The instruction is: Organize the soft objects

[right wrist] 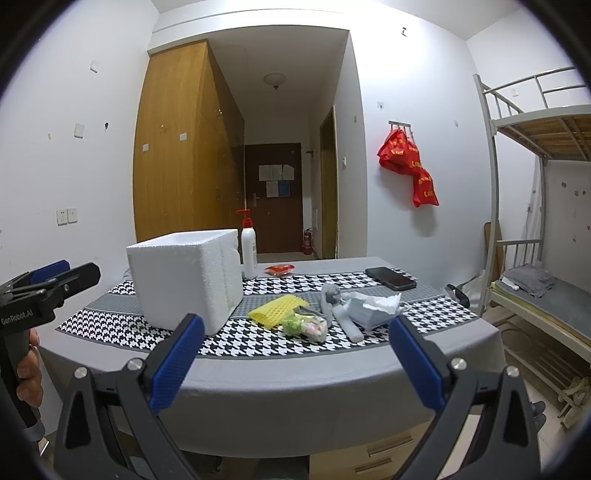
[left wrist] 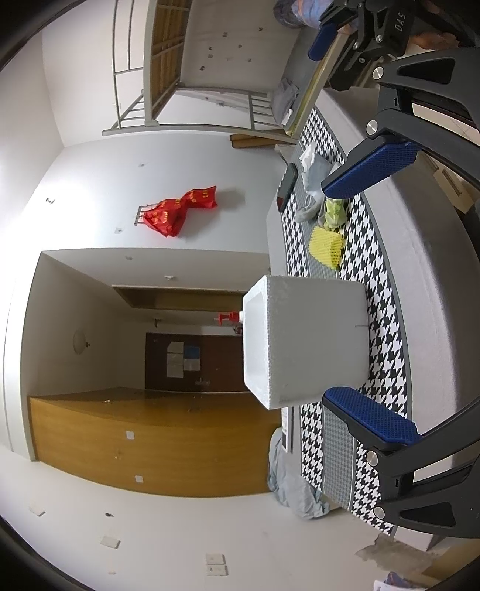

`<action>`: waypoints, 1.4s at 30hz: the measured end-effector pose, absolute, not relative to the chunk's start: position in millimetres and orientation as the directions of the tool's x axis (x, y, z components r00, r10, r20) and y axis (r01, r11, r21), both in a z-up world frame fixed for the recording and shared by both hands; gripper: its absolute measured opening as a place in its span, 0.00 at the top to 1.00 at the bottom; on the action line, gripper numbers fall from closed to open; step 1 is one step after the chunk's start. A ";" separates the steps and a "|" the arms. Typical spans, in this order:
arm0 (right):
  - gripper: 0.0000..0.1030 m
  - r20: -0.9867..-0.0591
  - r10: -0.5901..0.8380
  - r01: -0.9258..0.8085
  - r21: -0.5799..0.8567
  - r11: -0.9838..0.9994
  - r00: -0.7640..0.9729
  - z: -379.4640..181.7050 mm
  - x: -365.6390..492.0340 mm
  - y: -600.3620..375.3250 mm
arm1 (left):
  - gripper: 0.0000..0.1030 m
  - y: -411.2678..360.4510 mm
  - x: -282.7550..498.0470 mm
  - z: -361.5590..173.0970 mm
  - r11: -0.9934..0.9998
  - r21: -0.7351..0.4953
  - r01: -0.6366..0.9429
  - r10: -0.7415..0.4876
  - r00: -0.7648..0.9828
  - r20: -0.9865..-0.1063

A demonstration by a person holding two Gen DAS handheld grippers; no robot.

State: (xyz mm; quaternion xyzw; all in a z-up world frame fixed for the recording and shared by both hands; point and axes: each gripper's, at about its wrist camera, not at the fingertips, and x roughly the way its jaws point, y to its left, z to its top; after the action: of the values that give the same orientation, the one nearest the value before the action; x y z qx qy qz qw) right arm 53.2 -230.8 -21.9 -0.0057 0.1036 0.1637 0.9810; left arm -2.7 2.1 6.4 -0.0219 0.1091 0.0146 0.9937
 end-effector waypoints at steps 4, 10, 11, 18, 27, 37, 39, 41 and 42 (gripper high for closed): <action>0.02 -0.205 0.321 -0.323 0.023 0.946 0.925 -21.7 53.2 -230.3 | 0.01 1.8 -3.4 6.9 0.999 -0.042 -0.033 0.023 0.976 -0.216; 0.02 -0.204 0.326 -0.327 0.030 0.945 0.923 -20.1 52.4 -231.7 | 0.01 1.7 -2.0 6.4 0.999 -0.042 -0.026 0.016 0.975 -0.220; 0.02 -0.204 0.328 -0.329 0.029 0.944 0.922 -20.0 52.4 -231.3 | 0.01 1.7 -1.8 6.3 0.999 -0.042 -0.026 0.016 0.975 -0.222; 0.02 -0.208 0.324 -0.325 0.028 0.945 0.923 -18.9 54.9 -231.6 | 0.01 3.3 1.9 4.7 0.998 -0.055 -0.024 0.011 0.973 -0.229; 0.02 -0.225 0.312 -0.312 0.037 0.949 0.923 -19.8 69.7 -236.2 | 0.01 -1.5 19.3 4.5 0.998 -0.057 0.013 -0.027 0.967 -0.252; 0.02 -0.264 0.283 -0.281 0.044 0.959 0.922 -20.1 102.0 -251.8 | 0.01 -27.1 50.1 4.5 0.996 -0.028 0.079 -0.084 0.955 -0.283; 0.02 -0.268 0.274 -0.273 0.041 0.961 0.924 -19.9 107.6 -254.0 | 0.01 -32.3 56.4 5.0 0.996 -0.023 0.091 -0.094 0.952 -0.292; 0.02 -0.274 0.269 -0.268 0.039 0.963 0.923 -20.1 114.1 -256.9 | 0.01 -37.3 64.1 5.5 0.994 -0.021 0.107 -0.108 0.947 -0.301; 0.02 -0.277 0.265 -0.265 0.038 0.964 0.924 -20.1 116.4 -256.0 | 0.01 -39.9 68.2 5.8 0.993 -0.019 0.114 -0.114 0.945 -0.306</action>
State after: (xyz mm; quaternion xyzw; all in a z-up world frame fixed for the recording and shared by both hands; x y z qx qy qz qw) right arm 116.4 -256.0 -20.1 0.0001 0.1412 0.1351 0.9807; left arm 68.2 -39.9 5.8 -0.0004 0.1554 -0.0578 0.9862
